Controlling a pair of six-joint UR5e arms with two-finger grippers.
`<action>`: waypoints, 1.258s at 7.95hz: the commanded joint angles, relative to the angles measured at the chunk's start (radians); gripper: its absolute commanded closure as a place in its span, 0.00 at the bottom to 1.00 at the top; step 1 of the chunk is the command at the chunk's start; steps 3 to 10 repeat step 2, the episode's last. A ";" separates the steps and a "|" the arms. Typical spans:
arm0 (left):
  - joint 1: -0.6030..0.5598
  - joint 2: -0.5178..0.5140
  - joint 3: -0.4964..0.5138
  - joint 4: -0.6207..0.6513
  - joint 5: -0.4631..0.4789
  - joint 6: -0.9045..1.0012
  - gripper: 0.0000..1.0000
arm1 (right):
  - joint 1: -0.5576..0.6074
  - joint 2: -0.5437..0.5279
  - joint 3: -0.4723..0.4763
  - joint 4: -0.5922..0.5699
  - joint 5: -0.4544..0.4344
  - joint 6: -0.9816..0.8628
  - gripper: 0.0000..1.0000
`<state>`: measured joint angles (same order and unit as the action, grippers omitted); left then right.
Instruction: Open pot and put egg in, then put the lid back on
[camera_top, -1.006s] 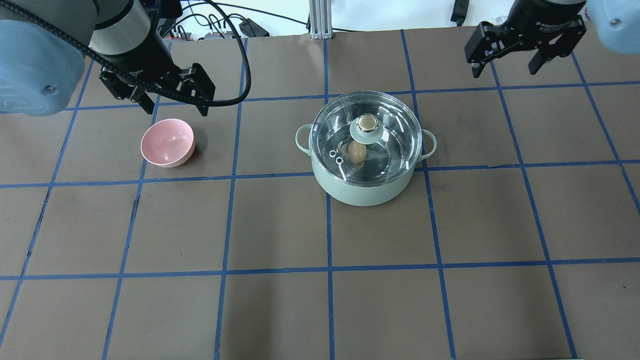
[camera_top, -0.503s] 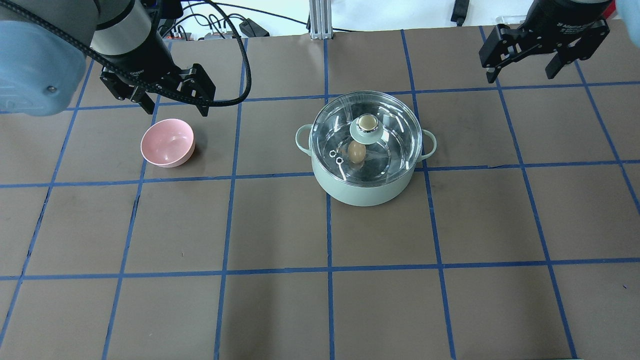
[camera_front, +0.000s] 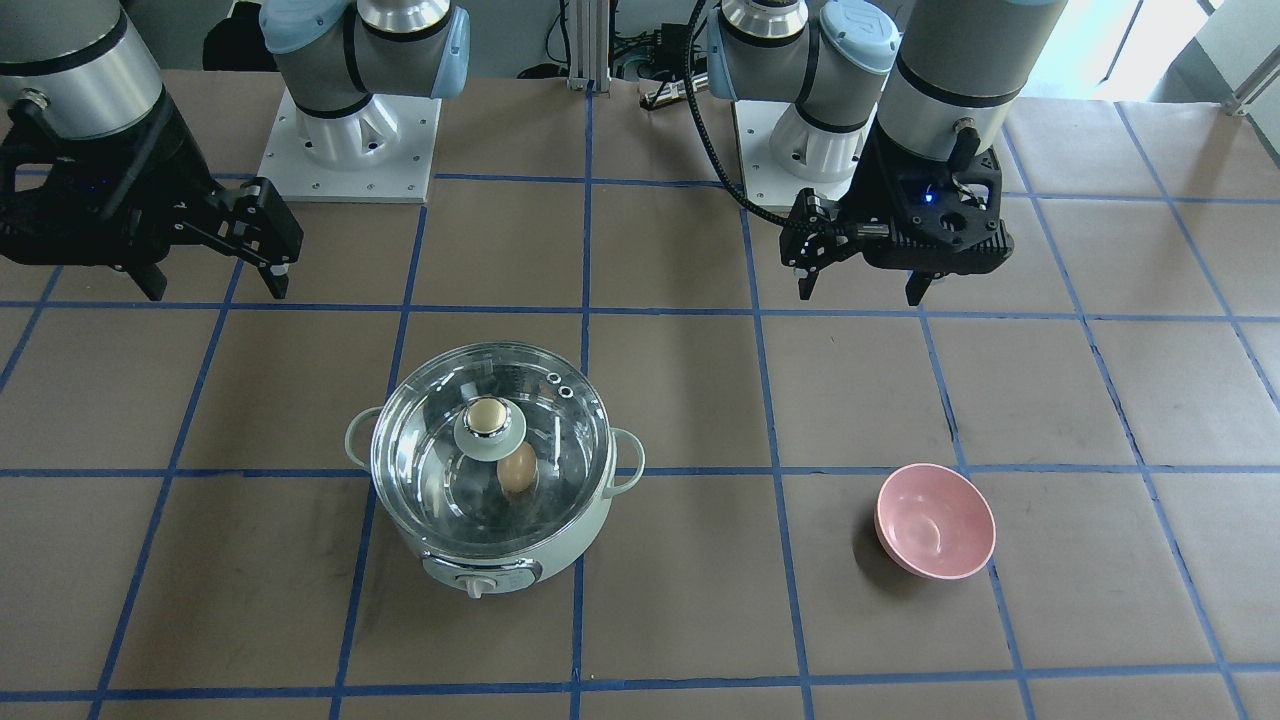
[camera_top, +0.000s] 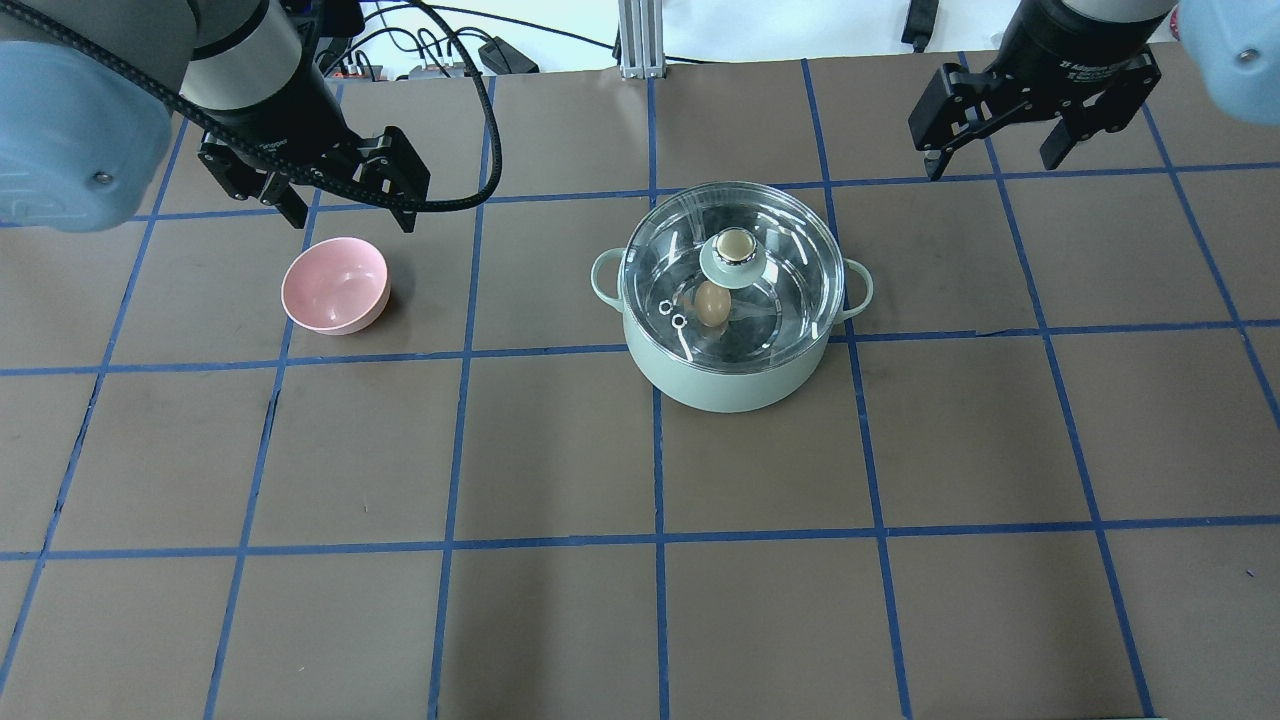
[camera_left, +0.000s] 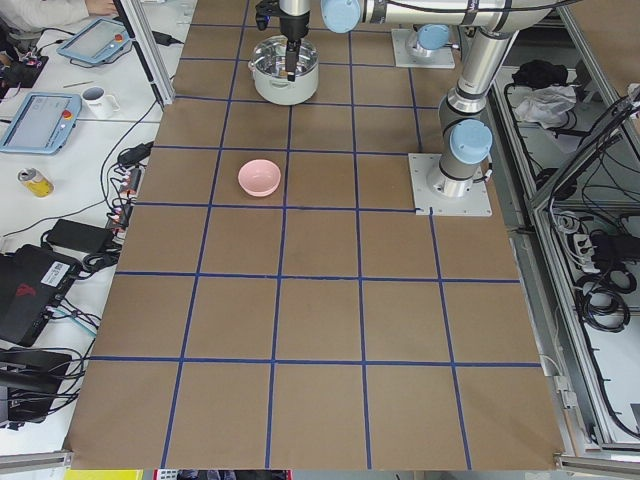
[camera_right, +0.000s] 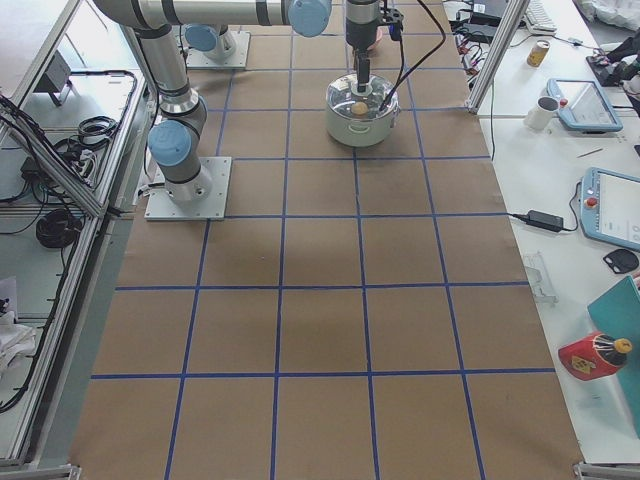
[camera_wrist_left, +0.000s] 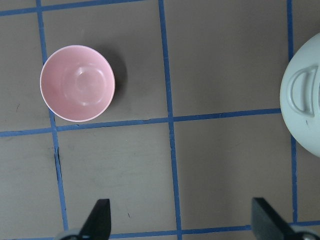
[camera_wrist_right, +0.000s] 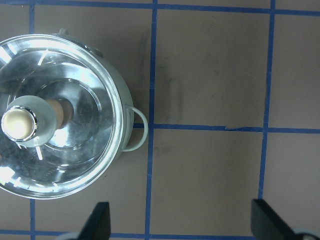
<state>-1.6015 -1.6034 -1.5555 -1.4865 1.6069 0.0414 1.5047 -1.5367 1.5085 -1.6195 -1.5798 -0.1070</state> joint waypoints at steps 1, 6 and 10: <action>0.000 0.000 0.000 0.000 0.001 0.000 0.00 | 0.025 0.007 0.002 0.000 0.003 0.000 0.00; 0.000 0.000 0.000 0.000 -0.002 0.000 0.00 | 0.023 0.012 0.002 0.001 0.003 0.000 0.00; 0.000 0.000 0.000 0.000 -0.002 0.000 0.00 | 0.023 0.012 0.002 0.001 0.003 0.000 0.00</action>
